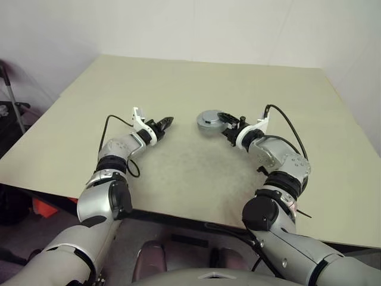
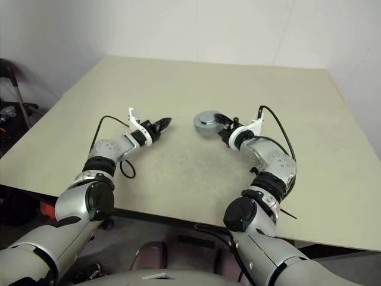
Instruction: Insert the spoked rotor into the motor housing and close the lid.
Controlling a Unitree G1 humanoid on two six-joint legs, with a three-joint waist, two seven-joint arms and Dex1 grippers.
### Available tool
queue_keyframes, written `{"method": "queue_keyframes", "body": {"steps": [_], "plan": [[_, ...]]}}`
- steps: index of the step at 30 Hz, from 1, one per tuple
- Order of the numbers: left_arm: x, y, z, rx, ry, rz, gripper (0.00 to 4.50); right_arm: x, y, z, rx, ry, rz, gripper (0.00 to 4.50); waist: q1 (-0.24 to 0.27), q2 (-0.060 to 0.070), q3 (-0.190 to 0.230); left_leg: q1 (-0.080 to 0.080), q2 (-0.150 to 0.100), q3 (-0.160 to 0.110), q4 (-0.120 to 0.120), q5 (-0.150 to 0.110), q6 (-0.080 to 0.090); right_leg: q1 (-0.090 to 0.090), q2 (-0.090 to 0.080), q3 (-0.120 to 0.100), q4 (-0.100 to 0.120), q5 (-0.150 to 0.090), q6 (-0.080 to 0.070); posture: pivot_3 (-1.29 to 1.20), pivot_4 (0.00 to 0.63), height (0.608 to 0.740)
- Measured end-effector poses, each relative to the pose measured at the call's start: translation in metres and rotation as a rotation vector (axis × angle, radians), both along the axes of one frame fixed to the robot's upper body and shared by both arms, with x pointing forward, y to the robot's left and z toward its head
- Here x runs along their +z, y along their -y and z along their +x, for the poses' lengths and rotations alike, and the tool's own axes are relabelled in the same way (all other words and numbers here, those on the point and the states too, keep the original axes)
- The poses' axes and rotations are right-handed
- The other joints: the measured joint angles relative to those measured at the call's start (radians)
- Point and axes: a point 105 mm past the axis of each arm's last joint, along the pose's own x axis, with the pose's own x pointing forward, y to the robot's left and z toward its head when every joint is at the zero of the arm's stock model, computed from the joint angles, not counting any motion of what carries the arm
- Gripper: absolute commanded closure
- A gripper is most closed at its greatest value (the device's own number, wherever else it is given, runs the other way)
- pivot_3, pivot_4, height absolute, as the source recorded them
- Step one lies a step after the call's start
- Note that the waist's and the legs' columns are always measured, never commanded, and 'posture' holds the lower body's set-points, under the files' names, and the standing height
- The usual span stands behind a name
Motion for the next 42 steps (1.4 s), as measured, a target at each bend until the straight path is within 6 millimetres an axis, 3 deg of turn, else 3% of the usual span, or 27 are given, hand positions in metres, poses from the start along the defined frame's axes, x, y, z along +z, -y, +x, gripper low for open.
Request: {"method": "queue_keyframes", "body": {"steps": [2, 11, 16, 21, 35, 38, 40, 42], "plan": [[0.005, -0.004, -0.004, -0.001, 0.024, -0.044, 3.87, 0.009, -0.002, 0.003, -0.002, 0.019, 0.013, 2.38, -0.001, 0.0, 0.0, 0.0, 0.0, 0.0, 0.001, 0.0, 0.0, -0.001, 0.0, 0.0, 0.003, 0.0, 0.0, 0.0, 0.0, 0.74], [0.01, 0.001, -0.022, -0.081, -0.009, -0.191, 0.73, 0.033, -0.017, 0.004, 0.053, 0.073, 0.046, 2.38, -0.004, 0.0, 0.0, 0.0, 0.0, 0.0, 0.009, 0.0, -0.001, -0.001, 0.0, 0.002, 0.007, 0.0, 0.0, 0.0, 0.0, 0.74], [0.022, 0.011, -0.031, -0.178, -0.036, -0.355, 0.73, 0.048, -0.031, 0.0, 0.115, 0.118, 0.036, 2.38, -0.004, 0.0, 0.0, -0.001, 0.001, 0.0, 0.012, 0.0, -0.001, -0.001, 0.0, 0.002, 0.008, 0.0, 0.001, 0.0, 0.0, 0.74], [0.035, 0.029, -0.033, -0.25, -0.035, -0.446, 0.73, 0.05, -0.041, -0.006, 0.156, 0.119, 0.026, 2.38, -0.002, 0.0, 0.0, -0.003, 0.001, -0.001, 0.015, 0.0, -0.001, -0.001, 0.0, 0.002, 0.008, 0.001, 0.002, 0.0, 0.0, 0.74], [0.044, 0.067, -0.026, -0.303, -0.045, -0.437, 0.73, 0.046, -0.04, -0.012, 0.157, 0.115, -0.006, 2.38, 0.0, 0.0, 0.0, -0.006, 0.0, -0.001, 0.017, 0.0, -0.001, -0.001, -0.001, 0.002, 0.008, 0.002, 0.004, 0.0, 0.0, 0.74], [0.042, 0.072, -0.025, -0.303, -0.043, -0.418, 1.28, 0.045, -0.039, -0.011, 0.148, 0.111, -0.007, 2.38, 0.001, 0.0, 0.0, -0.006, 0.0, -0.001, 0.017, 0.0, 0.0, -0.001, -0.001, 0.002, 0.008, 0.002, 0.004, 0.0, 0.0, 0.74], [0.042, 0.074, -0.026, -0.31, -0.043, -0.425, 1.94, 0.048, -0.039, -0.011, 0.147, 0.124, -0.01, 2.38, 0.0, 0.0, 0.0, -0.006, 0.0, -0.001, 0.017, 0.0, 0.0, -0.001, -0.001, 0.002, 0.008, 0.002, 0.004, 0.0, 0.0, 0.74], [0.044, 0.075, -0.026, -0.316, -0.034, -0.442, 2.03, 0.051, -0.038, -0.012, 0.147, 0.142, -0.018, 2.38, 0.002, 0.0, 0.0, -0.006, 0.0, -0.001, 0.018, 0.0, 0.0, -0.001, -0.001, 0.002, 0.008, 0.002, 0.004, 0.0, 0.0, 0.74]]}}
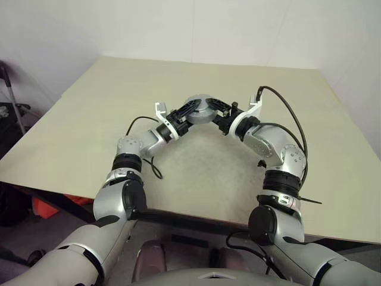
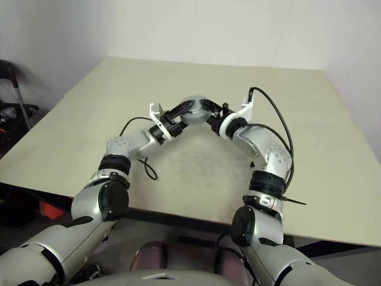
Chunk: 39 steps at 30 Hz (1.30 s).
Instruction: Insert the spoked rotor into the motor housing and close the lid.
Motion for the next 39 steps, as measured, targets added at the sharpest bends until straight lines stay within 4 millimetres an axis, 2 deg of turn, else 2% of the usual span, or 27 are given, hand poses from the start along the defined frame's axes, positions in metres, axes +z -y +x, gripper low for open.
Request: {"method": "queue_keyframes", "body": {"steps": [7, 11, 14, 17, 22, 25, 28, 30, 32, 35, 39], "plan": [[-0.003, 0.001, 0.0, -0.004, -0.017, -0.002, 2.03, -0.003, 0.0, 0.0, -0.006, -0.002, -0.005, 2.38, 0.0, 0.0, 0.0, -0.001, 0.0, 0.0, 0.001, 0.0, 0.0, 0.0, 0.0, 0.0, 0.0, 0.0, 0.0, 0.0, 0.0, 0.74], [-0.004, -0.001, 0.003, 0.019, -0.012, 0.008, 2.03, -0.003, 0.002, -0.001, -0.002, 0.042, -0.038, 1.09, 0.001, 0.0, 0.0, -0.002, 0.0, 0.0, 0.003, 0.0, 0.0, 0.0, 0.0, -0.001, 0.0, 0.0, 0.0, 0.0, 0.0, 0.74], [-0.006, -0.007, 0.008, 0.063, -0.008, 0.042, 2.03, 0.003, 0.006, 0.0, -0.043, 0.108, -0.124, 0.07, 0.002, 0.0, 0.0, -0.002, 0.0, -0.001, 0.003, 0.0, 0.0, 0.0, 0.0, -0.001, 0.001, 0.0, 0.001, 0.0, 0.0, 0.74], [-0.011, -0.022, 0.016, 0.151, 0.0, 0.098, 2.03, 0.006, 0.022, 0.008, -0.153, 0.169, -0.276, 0.07, 0.002, 0.0, 0.0, -0.003, 0.0, -0.001, 0.004, 0.0, 0.0, 0.0, 0.0, -0.001, 0.001, 0.001, 0.002, 0.0, 0.0, 0.74], [-0.02, -0.059, 0.032, 0.358, -0.002, 0.168, 2.03, -0.005, 0.029, 0.011, -0.204, 0.172, -0.347, 0.07, 0.0, 0.0, 0.0, -0.003, 0.0, -0.001, 0.005, 0.0, 0.0, 0.0, 0.0, -0.001, 0.001, 0.002, 0.002, 0.0, 0.0, 0.74], [-0.026, -0.106, 0.042, 0.543, -0.042, 0.238, 2.03, -0.007, 0.032, 0.01, -0.209, 0.177, -0.352, 0.07, -0.005, 0.0, 0.0, -0.003, 0.0, -0.001, 0.005, 0.0, 0.001, 0.0, 0.0, -0.001, 0.001, 0.002, 0.002, 0.0, 0.0, 0.74], [-0.033, -0.15, 0.043, 0.691, -0.086, 0.285, 2.03, -0.012, 0.041, 0.01, -0.229, 0.168, -0.356, 0.07, -0.003, 0.0, 0.0, -0.003, 0.0, -0.001, 0.006, -0.001, 0.001, 0.0, 0.0, -0.001, 0.0, 0.002, 0.002, 0.0, 0.0, 0.74], [-0.042, -0.169, 0.041, 0.751, -0.127, 0.312, 2.03, -0.013, 0.045, 0.01, -0.24, 0.162, -0.363, 0.07, 0.0, 0.0, 0.0, -0.004, 0.0, -0.002, 0.007, -0.001, 0.002, 0.0, 0.0, -0.001, 0.0, 0.002, 0.002, 0.0, 0.0, 0.74], [-0.053, -0.177, 0.039, 0.784, -0.176, 0.331, 2.03, -0.014, 0.044, 0.01, -0.236, 0.163, -0.363, 0.07, 0.009, -0.001, 0.0, -0.005, 0.0, -0.002, 0.009, -0.001, 0.002, 0.0, -0.001, -0.002, 0.001, 0.002, 0.002, 0.0, 0.0, 0.74], [-0.07, -0.179, 0.036, 0.798, -0.252, 0.362, 2.03, -0.017, 0.04, 0.01, -0.217, 0.157, -0.36, 0.07, 0.019, -0.001, 0.001, -0.006, 0.0, -0.002, 0.012, -0.002, 0.003, 0.0, -0.003, -0.002, 0.002, 0.003, 0.003, 0.0, 0.0, 0.74], [-0.079, -0.181, 0.035, 0.813, -0.297, 0.381, 2.03, -0.02, 0.037, 0.011, -0.205, 0.154, -0.366, 0.07, 0.018, -0.002, 0.001, -0.007, -0.001, -0.002, 0.013, -0.002, 0.003, 0.0, -0.004, -0.002, 0.002, 0.005, 0.004, 0.0, 0.0, 0.74]]}}
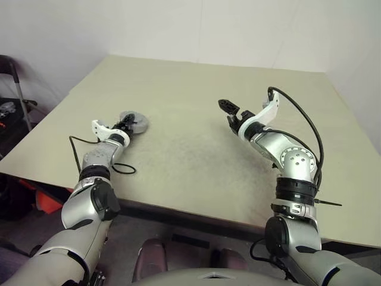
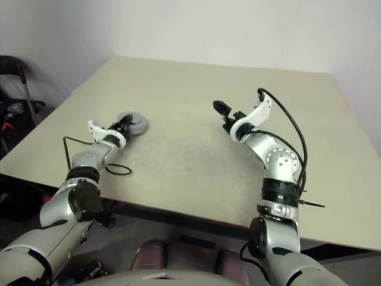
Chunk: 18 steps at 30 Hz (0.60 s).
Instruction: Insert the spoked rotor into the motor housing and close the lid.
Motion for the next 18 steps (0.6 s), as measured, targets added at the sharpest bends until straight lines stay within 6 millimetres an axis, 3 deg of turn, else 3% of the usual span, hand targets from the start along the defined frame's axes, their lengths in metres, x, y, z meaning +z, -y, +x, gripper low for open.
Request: {"method": "queue_keyframes", "body": {"steps": [3, 6, 9, 18], "plan": [[0.0, -0.002, 0.0, 0.011, -0.005, 0.0, 2.03, 0.0, -0.002, 0.001, 0.006, 0.001, -0.005, 0.07, 0.0, 0.0, 0.0, 0.001, 0.0, 0.0, 0.0, 0.0, 0.0, 0.0, 0.0, 0.0, 0.0, 0.0, 0.0, 0.0, 0.0, 0.74], [-0.001, -0.005, 0.0, 0.026, -0.011, 0.014, 1.32, -0.001, -0.003, 0.002, 0.01, 0.001, -0.013, 0.04, -0.001, 0.0, 0.0, 0.001, 0.0, 0.0, 0.0, 0.0, 0.0, 0.0, 0.0, 0.0, 0.001, 0.0, 0.0, 0.0, 0.0, 0.74], [0.001, -0.011, 0.001, 0.049, -0.017, 0.03, 0.33, -0.002, -0.004, 0.002, 0.016, 0.0, -0.019, 0.04, -0.002, 0.0, 0.0, 0.002, 0.0, 0.0, 0.0, 0.0, 0.0, 0.0, 0.0, 0.0, 0.001, 0.0, 0.0, 0.0, 0.0, 0.74], [0.005, -0.053, -0.004, 0.168, -0.058, 0.123, 0.33, -0.009, -0.006, 0.005, 0.038, -0.039, -0.019, 0.04, -0.018, -0.001, 0.0, 0.003, 0.0, 0.0, 0.0, 0.0, -0.001, 0.0, 0.0, 0.0, 0.002, 0.001, -0.001, 0.0, 0.0, 0.74]]}}
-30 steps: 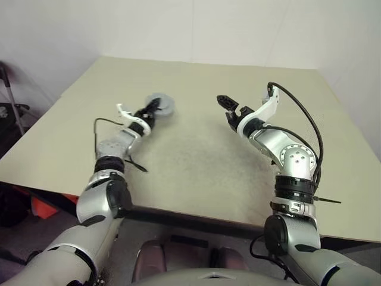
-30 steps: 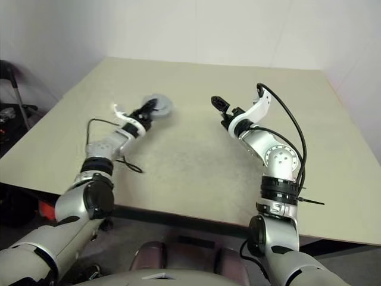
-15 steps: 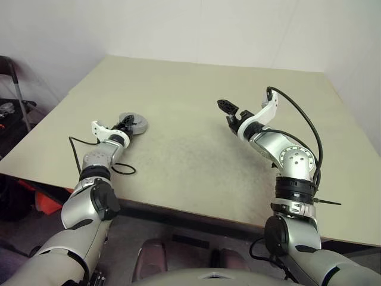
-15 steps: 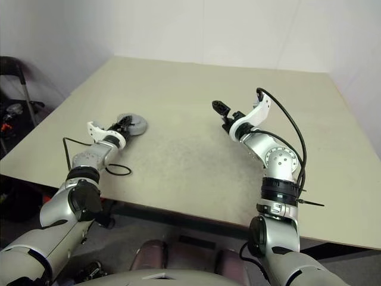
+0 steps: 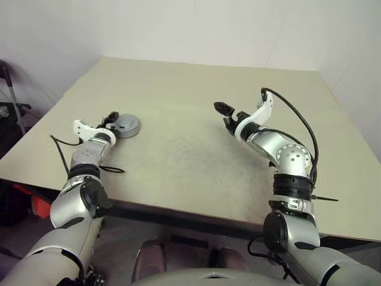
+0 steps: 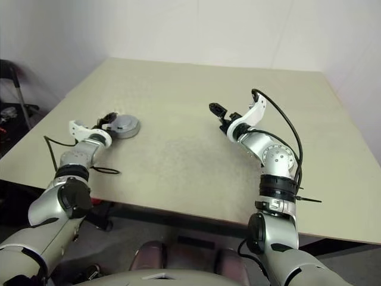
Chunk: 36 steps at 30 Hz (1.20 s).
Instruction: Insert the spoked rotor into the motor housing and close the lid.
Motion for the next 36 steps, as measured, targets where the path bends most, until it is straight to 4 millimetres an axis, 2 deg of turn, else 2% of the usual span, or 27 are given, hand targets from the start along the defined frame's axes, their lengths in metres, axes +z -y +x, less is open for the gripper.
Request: {"method": "queue_keyframes", "body": {"steps": [5, 10, 13, 14, 16, 18, 20, 24, 27, 32, 36], "plan": [[0.01, -0.013, 0.001, 0.02, 0.012, 0.078, 0.33, -0.002, 0.002, 0.0, 0.007, -0.004, -0.018, 0.04, 0.003, 0.0, 0.0, -0.001, 0.0, 0.0, 0.0, 0.0, 0.0, 0.0, 0.0, 0.0, 0.0, 0.0, 0.0, 0.0, 0.0, 0.74], [0.025, 0.001, 0.009, -0.061, 0.073, 0.236, 0.33, 0.01, 0.006, -0.001, 0.013, 0.129, -0.206, 0.04, 0.012, 0.0, 0.0, -0.001, 0.0, 0.0, 0.001, 0.0, 0.0, 0.0, -0.001, 0.0, 0.0, 0.0, 0.0, 0.0, 0.0, 0.74], [0.049, 0.036, 0.016, -0.211, 0.232, 0.4, 0.33, 0.015, 0.025, -0.004, 0.001, 0.263, -0.418, 0.04, 0.026, -0.002, 0.0, -0.003, -0.001, 0.0, 0.001, 0.0, 0.0, 0.001, -0.002, -0.001, -0.001, 0.0, 0.0, 0.0, 0.0, 0.74], [0.064, 0.056, 0.016, -0.309, 0.33, 0.467, 0.33, 0.012, 0.035, -0.007, 0.017, 0.292, -0.508, 0.04, 0.032, -0.003, 0.0, -0.004, -0.001, 0.0, 0.002, 0.0, 0.0, 0.001, -0.003, -0.001, -0.001, 0.0, 0.0, 0.0, 0.0, 0.74], [0.083, 0.085, 0.012, -0.449, 0.451, 0.564, 0.33, 0.008, 0.052, -0.01, 0.03, 0.32, -0.614, 0.04, 0.034, -0.003, 0.001, -0.004, -0.002, 0.001, 0.002, 0.0, 0.0, 0.002, -0.005, -0.001, -0.002, 0.0, -0.001, 0.0, 0.0, 0.74], [0.091, 0.116, 0.003, -0.601, 0.54, 0.68, 0.33, 0.004, 0.068, -0.014, 0.051, 0.344, -0.726, 0.04, 0.027, -0.003, 0.0, -0.003, -0.002, 0.001, 0.003, 0.0, 0.001, 0.002, -0.005, -0.001, -0.001, -0.001, -0.002, 0.0, 0.0, 0.74], [0.083, 0.142, -0.006, -0.732, 0.569, 0.763, 0.33, -0.002, 0.079, -0.015, 0.066, 0.352, -0.806, 0.04, 0.021, -0.003, 0.0, -0.001, -0.002, 0.002, 0.003, 0.0, 0.001, 0.003, -0.005, 0.0, 0.0, -0.001, -0.003, 0.0, 0.0, 0.74], [0.045, 0.181, -0.028, -0.965, 0.555, 0.894, 0.33, -0.018, 0.097, -0.019, 0.111, 0.336, -0.92, 0.04, 0.006, -0.003, 0.0, -0.001, 0.0, 0.002, 0.003, 0.001, 0.003, 0.003, -0.003, 0.0, 0.001, 0.0, -0.005, 0.0, 0.0, 0.74], [0.03, 0.189, -0.038, -1.041, 0.551, 0.933, 0.33, -0.023, 0.101, -0.022, 0.142, 0.34, -0.95, 0.04, -0.003, -0.003, 0.0, 0.001, 0.0, 0.002, 0.003, 0.002, 0.004, 0.002, -0.002, 0.0, 0.002, 0.0, -0.006, 0.0, 0.0, 0.74], [0.043, 0.192, -0.039, -1.028, 0.609, 0.962, 0.33, -0.023, 0.1, -0.024, 0.178, 0.365, -0.972, 0.04, -0.005, -0.003, 0.0, 0.003, -0.001, 0.003, 0.005, 0.001, 0.014, 0.005, -0.003, 0.0, 0.003, 0.001, -0.007, 0.0, 0.0, 0.74], [0.045, 0.19, -0.038, -1.014, 0.612, 0.964, 0.33, -0.03, 0.101, -0.027, 0.195, 0.35, -0.98, 0.04, -0.006, -0.003, 0.0, 0.009, -0.001, 0.003, 0.005, -0.001, 0.017, 0.012, -0.003, 0.0, 0.002, 0.001, -0.007, 0.0, 0.0, 0.74]]}}
